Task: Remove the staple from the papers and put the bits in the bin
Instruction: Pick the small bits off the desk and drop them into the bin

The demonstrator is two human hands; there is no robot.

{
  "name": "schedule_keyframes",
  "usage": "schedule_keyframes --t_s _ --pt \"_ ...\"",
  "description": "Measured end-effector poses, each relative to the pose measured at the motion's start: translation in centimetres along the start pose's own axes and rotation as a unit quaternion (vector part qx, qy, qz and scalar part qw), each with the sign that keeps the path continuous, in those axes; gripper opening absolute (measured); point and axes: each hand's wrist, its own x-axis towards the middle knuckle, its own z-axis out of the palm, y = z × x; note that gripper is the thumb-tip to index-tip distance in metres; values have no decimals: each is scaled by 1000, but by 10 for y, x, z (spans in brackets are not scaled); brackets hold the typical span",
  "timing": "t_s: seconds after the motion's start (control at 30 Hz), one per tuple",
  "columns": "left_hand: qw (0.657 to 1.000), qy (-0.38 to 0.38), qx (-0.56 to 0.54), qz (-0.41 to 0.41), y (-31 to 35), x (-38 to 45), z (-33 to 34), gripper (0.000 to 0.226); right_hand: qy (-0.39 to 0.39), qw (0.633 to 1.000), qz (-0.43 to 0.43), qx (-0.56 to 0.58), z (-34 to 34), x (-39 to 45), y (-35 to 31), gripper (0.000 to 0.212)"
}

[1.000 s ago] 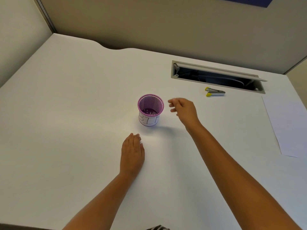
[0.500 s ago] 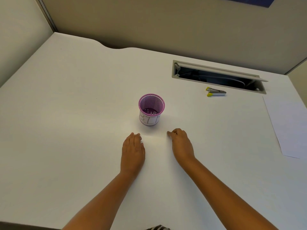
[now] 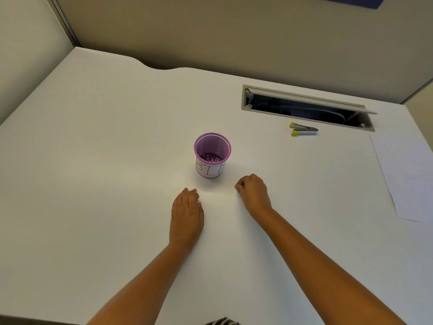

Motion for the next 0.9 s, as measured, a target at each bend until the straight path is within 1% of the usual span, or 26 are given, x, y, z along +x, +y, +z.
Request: schedule_keyframes --t_s 0.1,0.17,0.2,0.27,0.33,0.4,0.47,0.53,0.6,0.7,0.8,0.9 --pt "1000 3 3 4 1 0 0 41 -8 997 -9 -70 5 1 0 25" --pt "1000 4 4 4 1 0 0 40 -10 997 -5 -78 7 2 -1 26" --pt "1000 5 3 3 1 0 -1 41 -15 998 3 -60 7 3 -1 25" --pt "1000 7 3 2 2 0 -1 41 -30 998 31 45 2 6 0 23" --pt "1000 8 7 4 2 0 -2 39 -36 982 59 177 -12 10 0 32" --pt "1000 4 6 4 3 0 -3 39 -20 967 67 246 -31 12 -6 41" --pt "1000 5 3 3 4 0 -4 39 0 956 56 287 -51 16 -18 35" --pt "1000 8 5 4 4 0 -3 38 2 959 13 284 -69 19 -34 26" --pt "1000 7 7 5 3 0 -4 39 -10 966 -42 254 -81 23 -54 20" --pt "1000 0 8 7 4 -1 -4 41 -12 976 -92 198 -82 32 -77 21" --pt "1000 -4 5 2 5 0 -5 40 10 982 -102 161 -72 41 -88 15" --pt "1000 -15 0 2 4 -1 -5 41 11 985 -84 147 -66 46 -90 10"
